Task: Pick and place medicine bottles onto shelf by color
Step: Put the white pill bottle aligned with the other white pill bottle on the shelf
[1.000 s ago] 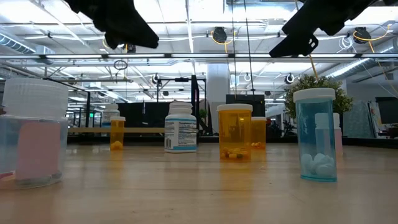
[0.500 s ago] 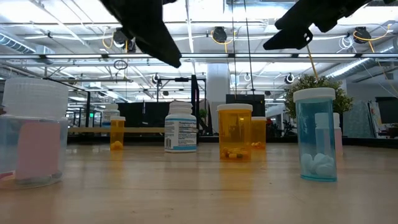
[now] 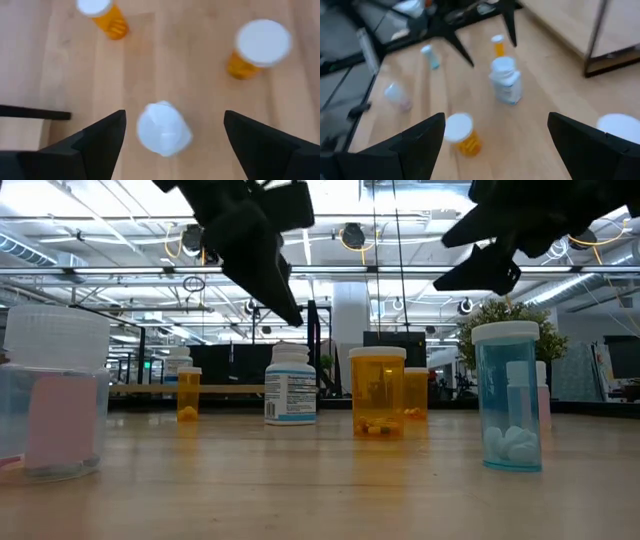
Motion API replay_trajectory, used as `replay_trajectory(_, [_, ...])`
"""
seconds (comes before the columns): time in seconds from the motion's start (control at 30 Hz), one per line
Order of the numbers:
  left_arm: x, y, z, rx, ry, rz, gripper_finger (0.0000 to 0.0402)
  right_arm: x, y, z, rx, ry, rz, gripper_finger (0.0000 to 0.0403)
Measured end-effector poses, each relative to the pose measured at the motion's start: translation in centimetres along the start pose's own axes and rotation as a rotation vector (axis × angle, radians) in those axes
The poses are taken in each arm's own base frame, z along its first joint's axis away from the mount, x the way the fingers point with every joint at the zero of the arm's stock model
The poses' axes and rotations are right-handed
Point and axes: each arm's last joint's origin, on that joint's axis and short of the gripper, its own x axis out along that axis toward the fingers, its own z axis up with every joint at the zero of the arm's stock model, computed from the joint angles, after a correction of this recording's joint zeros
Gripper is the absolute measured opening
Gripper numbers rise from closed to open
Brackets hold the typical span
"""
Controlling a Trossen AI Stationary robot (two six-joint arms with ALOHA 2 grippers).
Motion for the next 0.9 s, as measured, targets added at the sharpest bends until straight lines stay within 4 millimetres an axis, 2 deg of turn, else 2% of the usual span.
replay_trajectory(0.13, [1.0,0.7,-0.5,-0.015,0.026,0.014,0.0319,-0.1,0.3,-0.2,0.05,-0.004,-0.003,0.0349])
replay_trajectory(0.47, [3.3,1.0,-0.7,-0.007,0.047,-0.014,0.0281,0.0,0.7,-1.1,0.021,0.028,-0.015,0.0349])
replay_trajectory(0.67, [3.2,0.9,-0.9,-0.041,0.062,0.008,0.0244,0.1,0.7,-1.0,-0.02,0.027,-0.018,0.0349])
replay_trajectory(0.9, [2.9,-0.7,-1.1,-0.075,0.084,-0.005,0.0176,0.0,1.0,-1.2,-0.055,0.031,0.002,0.0349])
